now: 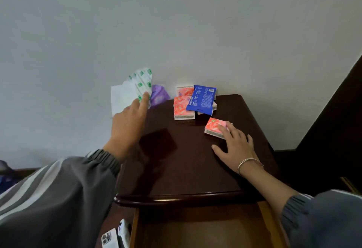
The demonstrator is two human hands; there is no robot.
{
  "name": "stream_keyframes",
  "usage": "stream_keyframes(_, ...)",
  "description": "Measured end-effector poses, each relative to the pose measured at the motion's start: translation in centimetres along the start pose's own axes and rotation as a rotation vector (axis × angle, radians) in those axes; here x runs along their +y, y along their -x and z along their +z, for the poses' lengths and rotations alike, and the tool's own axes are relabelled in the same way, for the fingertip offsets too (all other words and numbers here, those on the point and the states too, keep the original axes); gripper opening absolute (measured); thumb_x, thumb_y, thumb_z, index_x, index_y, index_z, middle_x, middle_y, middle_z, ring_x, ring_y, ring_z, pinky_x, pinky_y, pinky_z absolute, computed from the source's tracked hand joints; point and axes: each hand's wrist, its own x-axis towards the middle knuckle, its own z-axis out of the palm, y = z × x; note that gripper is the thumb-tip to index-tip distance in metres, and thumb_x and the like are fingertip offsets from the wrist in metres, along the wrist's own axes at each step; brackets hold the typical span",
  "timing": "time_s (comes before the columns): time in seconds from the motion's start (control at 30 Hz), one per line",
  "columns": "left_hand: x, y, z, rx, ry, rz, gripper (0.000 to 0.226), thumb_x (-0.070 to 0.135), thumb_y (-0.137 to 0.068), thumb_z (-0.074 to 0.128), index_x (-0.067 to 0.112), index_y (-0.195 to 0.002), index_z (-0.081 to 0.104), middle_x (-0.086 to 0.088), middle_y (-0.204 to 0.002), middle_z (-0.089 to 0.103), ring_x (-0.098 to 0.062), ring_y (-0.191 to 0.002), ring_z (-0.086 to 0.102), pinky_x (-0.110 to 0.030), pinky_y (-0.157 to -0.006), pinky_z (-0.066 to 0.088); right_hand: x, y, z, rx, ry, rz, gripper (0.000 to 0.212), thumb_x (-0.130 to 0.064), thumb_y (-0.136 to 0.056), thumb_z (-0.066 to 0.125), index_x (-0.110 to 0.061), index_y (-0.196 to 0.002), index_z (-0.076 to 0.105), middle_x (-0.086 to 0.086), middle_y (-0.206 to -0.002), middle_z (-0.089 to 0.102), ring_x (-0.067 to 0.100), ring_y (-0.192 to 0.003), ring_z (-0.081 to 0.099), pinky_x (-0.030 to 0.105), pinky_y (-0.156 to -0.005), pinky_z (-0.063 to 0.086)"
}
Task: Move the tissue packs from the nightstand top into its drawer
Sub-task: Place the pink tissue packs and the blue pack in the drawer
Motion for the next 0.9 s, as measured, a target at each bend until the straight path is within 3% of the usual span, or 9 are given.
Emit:
stream_keyframes(0.13,-0.6,3.8,1.6,-0.331,-0.195,0.033,0.058,0.016,-0.097,0.038,0.019,-0.150,0.014,-0.005,-0.117,0.055,-0.027,-0.091,0.065,-0.038,-0.064,0.050,-0.2,0.2,-0.4,0.047,-0.007,0.004,0.064,-0.052,-0.084,0.050,-0.031,-0.142,0.032,0.001,-0.153,0.026,0.024,-0.139,0.027,0.046,-0.113,0.026)
stream_keyframes(0.23,0.1,4.1,1.5,-0.422,-0.107,0.048,0.059,0.032,-0.097,0.041,0.024,-0.150,0.015,-0.005,-0.127,0.050,-0.027,-0.103,0.060,-0.039,-0.075,0.051,-0.2,0.2,-0.7,0.104,-0.046,0.038,0.057,-0.044,-0.085,0.054,-0.025,-0.137,0.041,0.005,-0.147,0.035,0.025,-0.137,0.031,0.045,-0.112,0.028)
stream_keyframes(0.37,0.5,2.4,-0.7,-0.607,0.012,-0.085,0.084,0.074,-0.081,0.043,0.036,-0.149,0.011,-0.011,-0.154,0.016,-0.039,-0.125,0.042,-0.046,-0.096,0.043,-0.1,0.1,-0.7,0.150,-0.091,0.063,0.053,-0.040,-0.085,0.057,-0.019,-0.132,0.045,0.007,-0.142,0.040,0.025,-0.135,0.033,0.046,-0.112,0.030)
stream_keyframes(0.47,1.4,0.4,-2.1,-0.643,-0.109,-0.155,0.094,0.085,-0.072,0.039,0.040,-0.149,0.008,-0.012,-0.160,-0.006,-0.050,-0.135,0.025,-0.054,-0.104,0.031,0.1,0.0,-0.5,0.160,-0.127,0.061,0.052,-0.039,-0.084,0.059,-0.019,-0.130,0.046,0.007,-0.142,0.040,0.025,-0.135,0.033,0.046,-0.111,0.031)
stream_keyframes(0.57,4.1,-3.5,-1.7,-0.445,-0.066,-0.038,0.079,0.071,-0.083,0.041,0.029,-0.147,0.022,-0.013,-0.159,0.006,-0.045,-0.134,0.029,-0.052,-0.103,0.032,0.2,0.0,-0.3,0.161,-0.160,0.066,0.053,-0.038,-0.083,0.061,-0.019,-0.130,0.045,0.006,-0.144,0.038,0.024,-0.137,0.032,0.046,-0.112,0.030)
stream_keyframes(0.7,8.0,-9.1,2.5,-0.307,0.270,0.077,0.049,0.027,-0.097,0.043,0.014,-0.143,0.033,-0.012,-0.150,0.031,-0.033,-0.130,0.039,-0.044,-0.104,0.034,0.3,0.0,-0.3,0.180,-0.210,0.065,0.053,-0.036,-0.082,0.064,-0.020,-0.129,0.046,0.005,-0.144,0.039,0.023,-0.135,0.033,0.042,-0.110,0.029)
stream_keyframes(0.8,8.9,-11.7,6.7,-0.324,0.320,0.039,0.053,0.010,-0.093,0.042,0.012,-0.145,0.029,-0.012,-0.151,0.029,-0.032,-0.134,0.034,-0.044,-0.105,0.034,0.4,-0.1,-0.2,0.195,-0.224,0.055,0.053,-0.034,-0.080,0.065,-0.020,-0.128,0.048,0.004,-0.144,0.040,0.022,-0.134,0.036,0.038,-0.108,0.030)
stream_keyframes(0.9,8.9,-13.4,10.0,-0.379,0.280,0.025,0.061,0.014,-0.093,0.045,0.016,-0.148,0.021,-0.007,-0.158,0.016,-0.030,-0.144,0.018,-0.049,-0.111,0.026,0.7,-0.2,0.2,0.195,-0.209,0.052,0.054,-0.033,-0.080,0.064,-0.022,-0.130,0.047,0.002,-0.145,0.037,0.020,-0.134,0.036,0.038,-0.109,0.030)
